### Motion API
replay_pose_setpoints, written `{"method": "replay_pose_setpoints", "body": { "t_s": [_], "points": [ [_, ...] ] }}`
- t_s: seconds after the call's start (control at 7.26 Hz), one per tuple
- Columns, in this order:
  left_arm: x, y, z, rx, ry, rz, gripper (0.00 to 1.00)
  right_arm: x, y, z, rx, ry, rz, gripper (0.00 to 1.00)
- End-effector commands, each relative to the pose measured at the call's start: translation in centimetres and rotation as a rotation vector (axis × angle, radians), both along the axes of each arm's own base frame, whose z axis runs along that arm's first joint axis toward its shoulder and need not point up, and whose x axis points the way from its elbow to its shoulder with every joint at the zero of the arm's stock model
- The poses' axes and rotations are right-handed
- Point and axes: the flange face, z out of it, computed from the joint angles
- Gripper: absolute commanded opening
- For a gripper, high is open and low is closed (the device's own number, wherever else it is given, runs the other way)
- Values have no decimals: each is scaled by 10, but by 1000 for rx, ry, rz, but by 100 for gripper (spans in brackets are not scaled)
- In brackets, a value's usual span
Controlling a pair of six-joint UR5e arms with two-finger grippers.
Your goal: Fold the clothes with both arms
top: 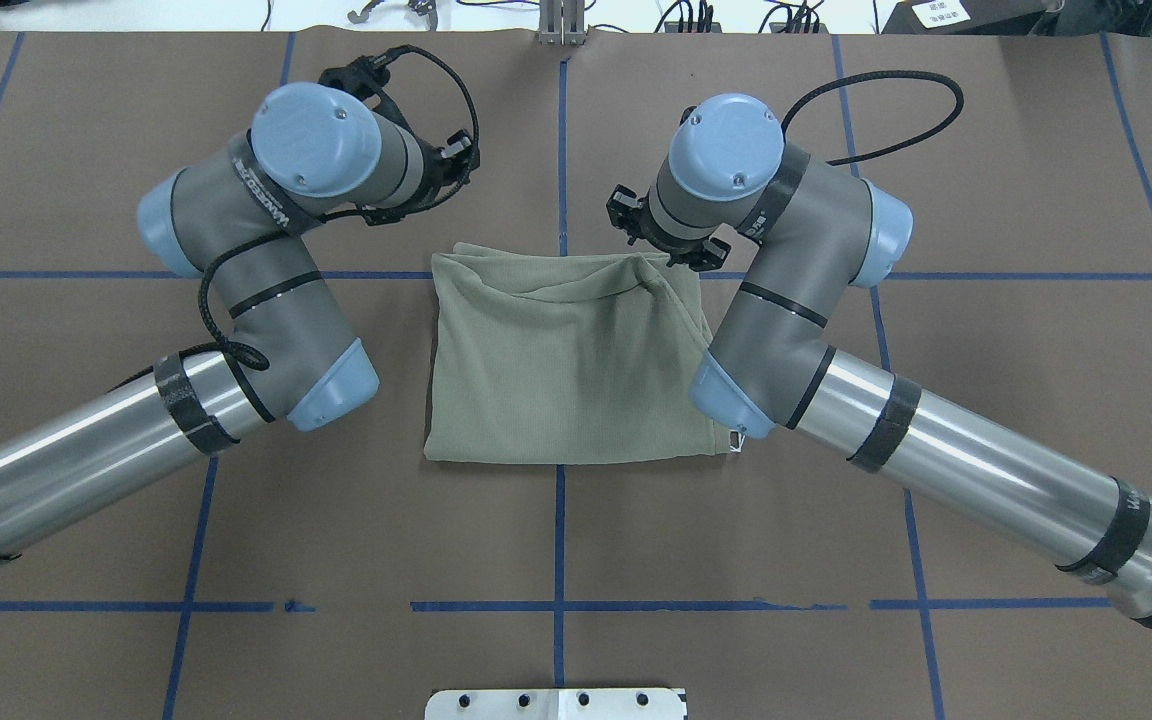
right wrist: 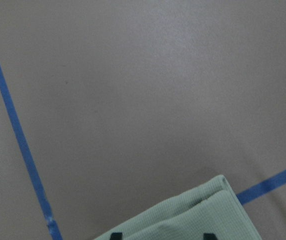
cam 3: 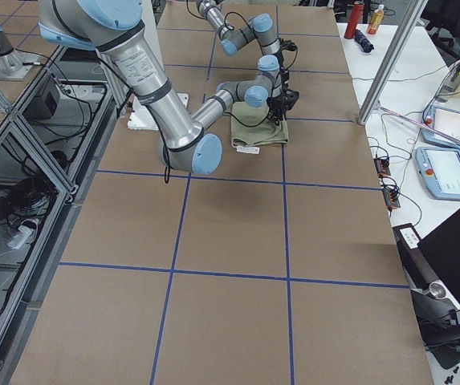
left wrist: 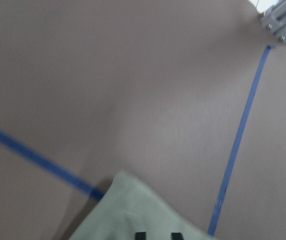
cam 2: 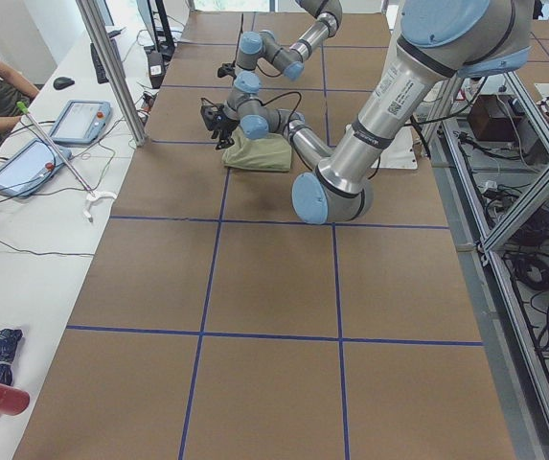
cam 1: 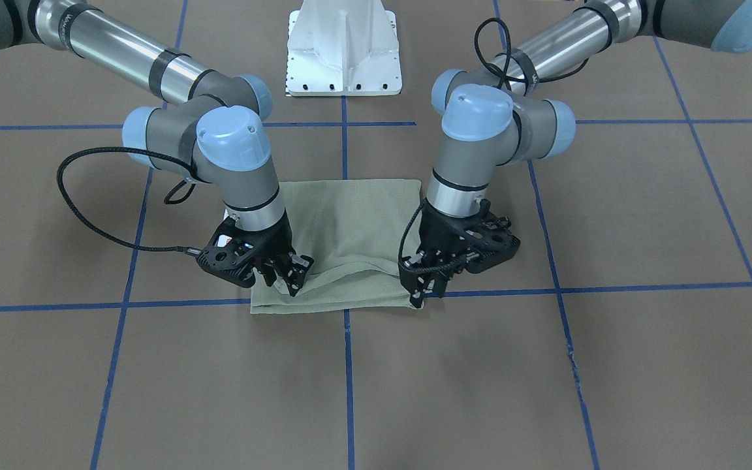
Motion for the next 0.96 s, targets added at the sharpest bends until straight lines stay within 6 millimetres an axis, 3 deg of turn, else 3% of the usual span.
{"method": "replay_pose_setpoints", "body": {
  "t_s": [0.0,0.14,0.28,0.41,0.55,0.69,0.83],
  "points": [
    [-21,-24,13,27,-41,44,100,33,-33,1,-7,-24,-30,100],
    [-36,-29,11,32,-31,110,100,71,-57,2,21,-34,-99,100],
    [-80,-24,35,83,-53,178,100,123,-83,26,49,-24,-148,100],
    [-141,-25,53,177,-99,232,100,195,-103,78,106,23,-201,100],
    [-196,-5,86,263,-173,282,100,259,-117,126,159,93,-257,100],
    [-248,6,132,303,-258,328,100,333,-129,161,209,174,-331,100],
    [-307,15,170,372,-347,402,100,390,-128,187,213,248,-411,100]
  ]
}}
